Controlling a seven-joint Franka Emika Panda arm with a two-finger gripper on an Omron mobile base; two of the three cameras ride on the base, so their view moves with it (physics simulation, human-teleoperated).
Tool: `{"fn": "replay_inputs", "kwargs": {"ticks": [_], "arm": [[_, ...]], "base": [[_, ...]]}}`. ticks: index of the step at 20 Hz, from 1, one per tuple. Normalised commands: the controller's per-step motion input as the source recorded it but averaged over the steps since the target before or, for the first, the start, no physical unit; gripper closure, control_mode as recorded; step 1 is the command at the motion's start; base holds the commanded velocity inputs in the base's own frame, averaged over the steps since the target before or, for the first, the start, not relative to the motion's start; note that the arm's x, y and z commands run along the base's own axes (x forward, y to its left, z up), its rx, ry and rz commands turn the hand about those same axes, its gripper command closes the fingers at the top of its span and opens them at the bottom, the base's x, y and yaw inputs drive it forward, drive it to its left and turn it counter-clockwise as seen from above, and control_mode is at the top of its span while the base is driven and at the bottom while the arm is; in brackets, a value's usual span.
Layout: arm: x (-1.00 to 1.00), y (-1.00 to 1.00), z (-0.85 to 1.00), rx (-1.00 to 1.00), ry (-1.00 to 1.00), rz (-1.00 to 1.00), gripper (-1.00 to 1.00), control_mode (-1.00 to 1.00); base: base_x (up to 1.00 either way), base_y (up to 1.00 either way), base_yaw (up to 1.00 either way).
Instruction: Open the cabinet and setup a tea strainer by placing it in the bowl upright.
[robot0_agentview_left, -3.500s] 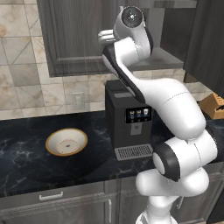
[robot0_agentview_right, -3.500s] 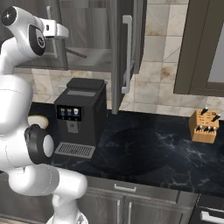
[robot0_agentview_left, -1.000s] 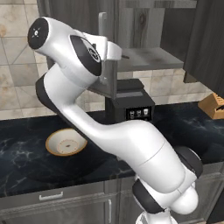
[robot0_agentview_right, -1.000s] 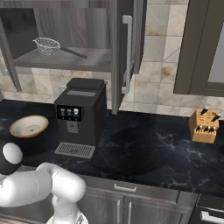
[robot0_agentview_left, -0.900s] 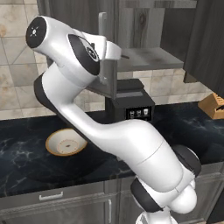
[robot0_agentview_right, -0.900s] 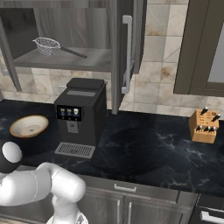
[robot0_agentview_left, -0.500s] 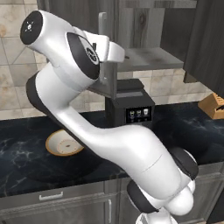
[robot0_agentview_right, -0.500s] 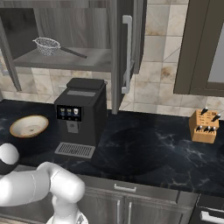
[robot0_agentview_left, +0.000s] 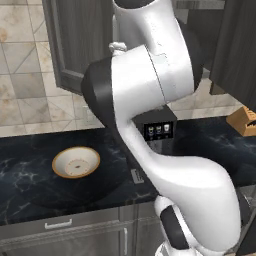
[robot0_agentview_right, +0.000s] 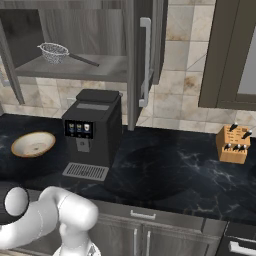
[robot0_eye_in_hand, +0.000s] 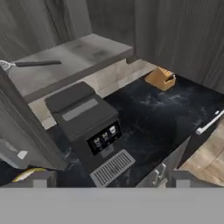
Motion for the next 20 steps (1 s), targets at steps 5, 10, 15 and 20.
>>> {"fn": "replay_inputs", "kwargs": {"ticks": [5, 10, 15, 20], "arm": [[0.02, -0.64, -0.57, 0.64, 0.0, 0.35, -1.0, -1.0], [0.43, -0.46, -0.17, 0.79, 0.05, 0.33, -1.0, -1.0], [0.97, 0.32, -0.11, 0.62, 0.08, 0.4, -1.0, -1.0], [0.79, 0.17, 0.02, 0.45, 0.16, 0.28, -1.0, -1.0]], "base": [[0.0, 0.0, 0.0], [0.0, 0.0, 0.0], [0.0, 0.0, 0.0], [0.0, 0.0, 0.0]]}}
